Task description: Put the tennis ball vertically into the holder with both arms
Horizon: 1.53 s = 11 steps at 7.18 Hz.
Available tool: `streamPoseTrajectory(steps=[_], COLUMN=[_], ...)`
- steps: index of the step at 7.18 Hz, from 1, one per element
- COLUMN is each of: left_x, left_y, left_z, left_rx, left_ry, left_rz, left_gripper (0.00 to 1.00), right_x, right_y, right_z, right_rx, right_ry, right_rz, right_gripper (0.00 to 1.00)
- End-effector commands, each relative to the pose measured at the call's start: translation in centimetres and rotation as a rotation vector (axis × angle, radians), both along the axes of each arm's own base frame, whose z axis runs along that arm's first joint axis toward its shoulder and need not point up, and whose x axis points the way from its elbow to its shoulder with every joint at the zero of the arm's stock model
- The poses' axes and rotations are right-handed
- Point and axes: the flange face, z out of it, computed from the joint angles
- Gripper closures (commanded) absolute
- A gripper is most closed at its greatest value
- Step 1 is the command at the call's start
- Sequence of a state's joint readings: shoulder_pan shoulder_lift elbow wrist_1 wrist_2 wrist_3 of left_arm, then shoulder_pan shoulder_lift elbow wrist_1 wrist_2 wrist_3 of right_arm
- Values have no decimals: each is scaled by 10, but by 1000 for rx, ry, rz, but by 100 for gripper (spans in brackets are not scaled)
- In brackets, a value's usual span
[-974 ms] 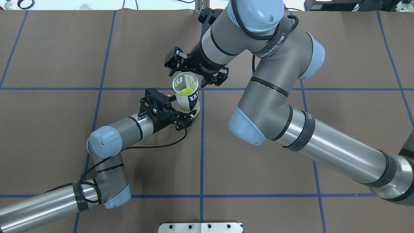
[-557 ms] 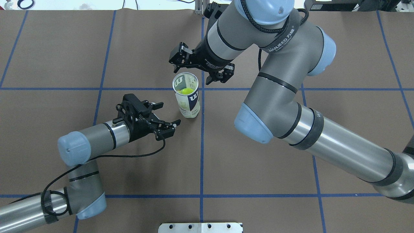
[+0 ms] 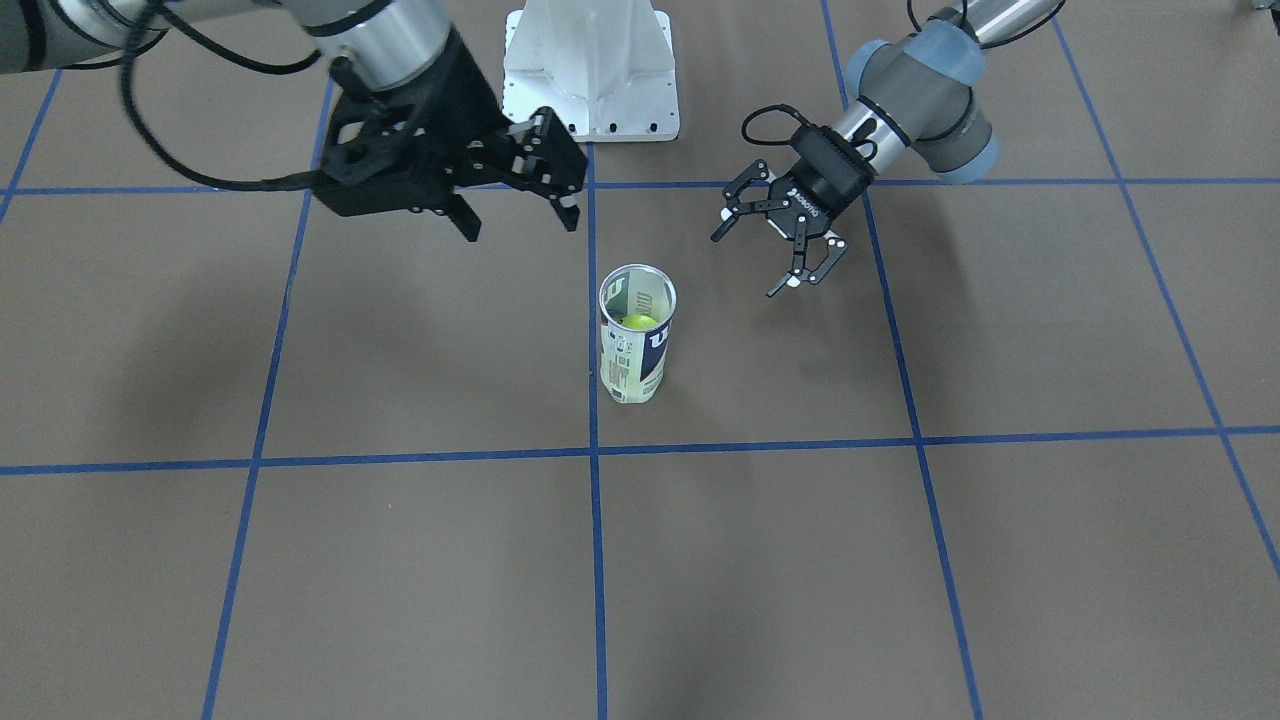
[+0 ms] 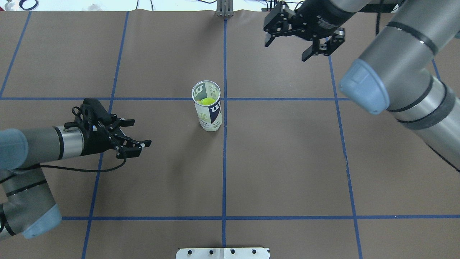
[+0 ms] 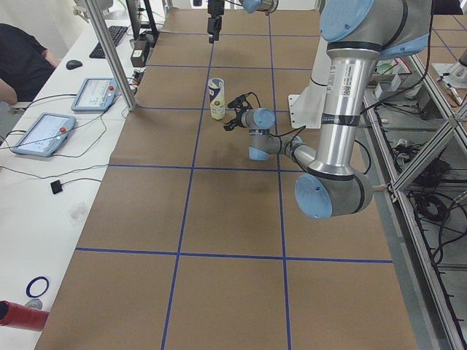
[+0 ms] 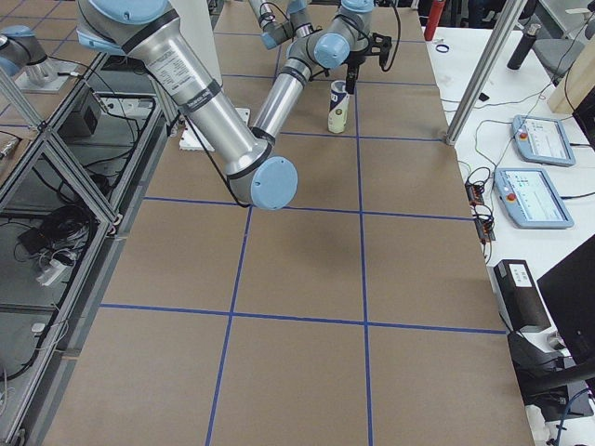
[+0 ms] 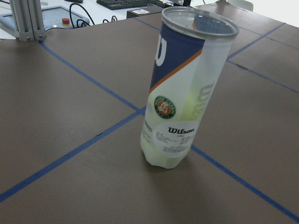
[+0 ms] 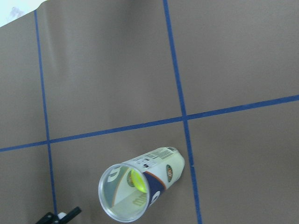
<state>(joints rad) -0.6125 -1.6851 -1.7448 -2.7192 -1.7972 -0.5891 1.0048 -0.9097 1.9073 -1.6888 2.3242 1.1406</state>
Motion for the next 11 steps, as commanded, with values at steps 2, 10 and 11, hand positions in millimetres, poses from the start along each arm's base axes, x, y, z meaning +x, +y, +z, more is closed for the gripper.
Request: streamPoseTrajectory(steps=[2, 10, 11], left_x=[-110, -411, -440], left_y=[-95, -180, -159], left_z=[33, 158, 189], left_rx=[-255, -495, -544], left_ry=[-279, -727, -656], left_rz=[-13, -33, -27], left_gripper=[1, 0, 0], right_x=[92, 301, 311], right_y=[-32, -6, -12], right_z=[166, 509, 524], right_rx=[151, 341, 333], right_ry=[181, 279, 416], right_rz=[-149, -410, -433], right_gripper=[1, 0, 0])
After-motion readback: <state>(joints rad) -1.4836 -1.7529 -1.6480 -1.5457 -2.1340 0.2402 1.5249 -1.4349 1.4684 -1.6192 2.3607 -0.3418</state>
